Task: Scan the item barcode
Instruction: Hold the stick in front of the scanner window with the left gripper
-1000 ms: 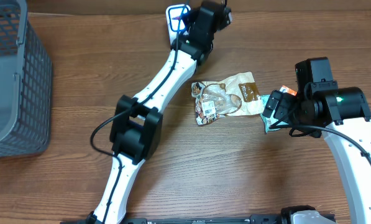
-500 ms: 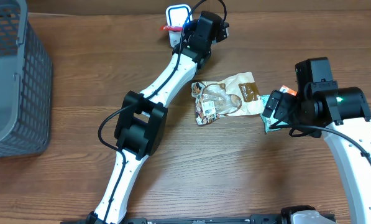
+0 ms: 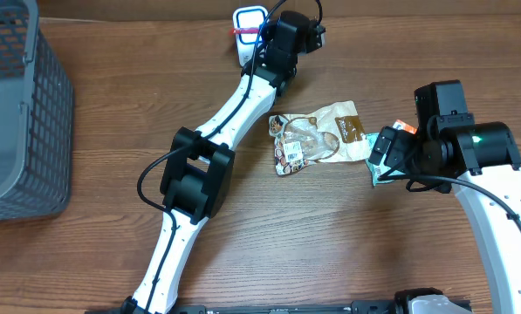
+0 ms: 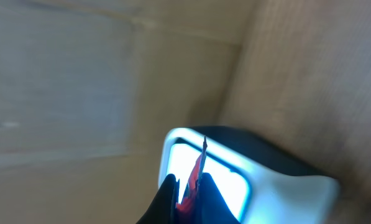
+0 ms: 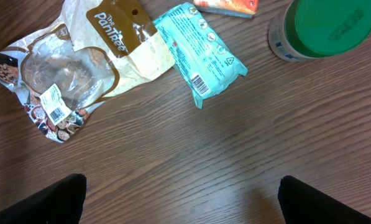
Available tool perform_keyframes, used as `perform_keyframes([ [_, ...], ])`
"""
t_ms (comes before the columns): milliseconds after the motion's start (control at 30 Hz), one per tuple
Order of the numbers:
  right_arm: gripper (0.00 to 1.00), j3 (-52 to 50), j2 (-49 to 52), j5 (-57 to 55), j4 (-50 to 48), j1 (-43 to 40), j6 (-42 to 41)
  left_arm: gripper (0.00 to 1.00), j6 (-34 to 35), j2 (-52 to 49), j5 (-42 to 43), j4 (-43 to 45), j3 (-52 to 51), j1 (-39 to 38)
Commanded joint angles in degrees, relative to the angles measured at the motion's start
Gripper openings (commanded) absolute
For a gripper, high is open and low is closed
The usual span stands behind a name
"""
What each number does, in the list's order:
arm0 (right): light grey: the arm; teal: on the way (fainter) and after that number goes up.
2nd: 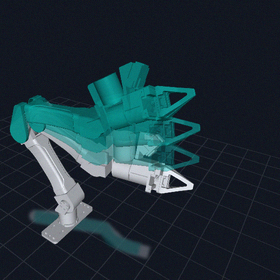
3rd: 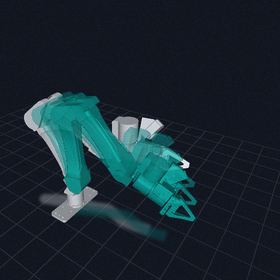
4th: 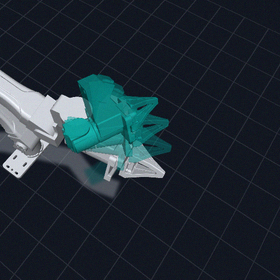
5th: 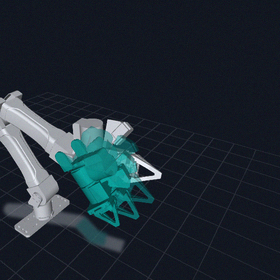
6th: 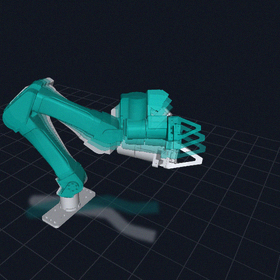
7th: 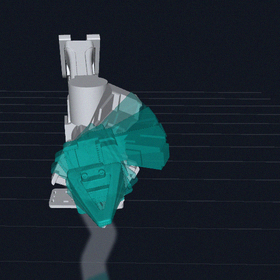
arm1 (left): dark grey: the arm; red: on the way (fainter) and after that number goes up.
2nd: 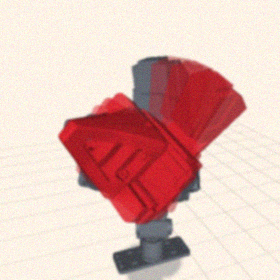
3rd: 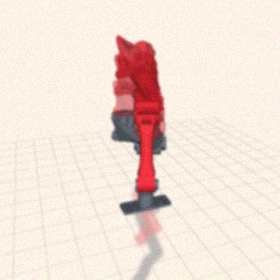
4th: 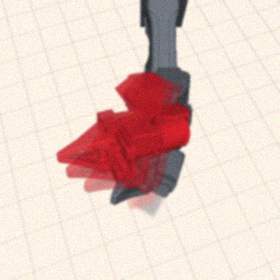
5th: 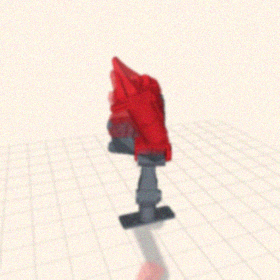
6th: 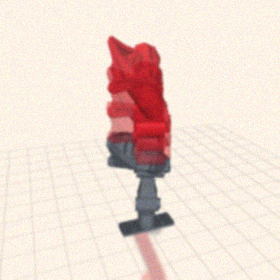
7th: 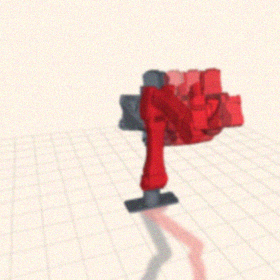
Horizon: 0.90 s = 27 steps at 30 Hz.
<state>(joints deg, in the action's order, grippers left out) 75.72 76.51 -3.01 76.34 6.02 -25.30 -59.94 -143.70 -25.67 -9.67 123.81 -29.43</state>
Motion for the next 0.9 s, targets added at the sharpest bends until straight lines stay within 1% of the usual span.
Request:
perform_keyframes([
  [0,1.00,0.42,-0.42,-0.57,-0.15,-0.15,-0.20,0.04,8.50,0.55,5.53,-1.27,0.52,0.61],
  [67,1.00,0.42,-0.42,-0.57,-0.15,-0.15,-0.20,0.04,10.82,0.55,6.36,-1.05,0.52,0.61],
  [167,1.00,0.42,-0.42,-0.57,-0.15,-0.15,-0.20,0.04,10.64,0.55,5.66,0.96,0.52,0.59],
  [233,1.00,0.42,-0.42,-0.57,-0.15,-0.15,-0.20,0.04,8.92,0.57,3.28,3.58,0.55,0.59],
  [300,1.00,0.42,-0.42,-0.57,-0.15,-0.15,-0.20,0.04,5.88,0.59,0.24,8.46,0.55,0.55],
  [367,1.00,0.42,-0.42,-0.57,-0.15,-0.15,-0.20,0.04,3.54,0.68,-0.22,11.39,0.55,0.28],
  [433,1.00,0.42,-0.42,-0.57,-0.15,-0.15,-0.20,0.04,2.93,0.68,-0.11,12.68,0.55,-0.20],
  [500,1.00,0.42,-0.42,-0.57,-0.15,-0.15,-0.20,0.04,2.97,0.66,1.62,11.58,0.55,-0.39],
  [567,1.00,0.39,-0.42,-0.57,-0.15,-0.15,-0.20,0.04,3.67,0.66,4.85,8.31,0.52,-0.39],
  [600,1.00,0.42,-0.42,-0.57,-0.15,-0.15,-0.20,0.04,5.18,0.59,6.71,5.81,0.52,-0.31],
  [700,1.00,0.42,-0.42,-0.57,-0.15,-0.15,-0.20,0.04,9.29,0.55,9.05,2.89,0.39,0.48],
  [867,1.00,0.42,-0.42,-0.57,-0.15,-0.15,-0.20,0.04,14.67,0.55,11.98,2.23,0.37,1.62],
])
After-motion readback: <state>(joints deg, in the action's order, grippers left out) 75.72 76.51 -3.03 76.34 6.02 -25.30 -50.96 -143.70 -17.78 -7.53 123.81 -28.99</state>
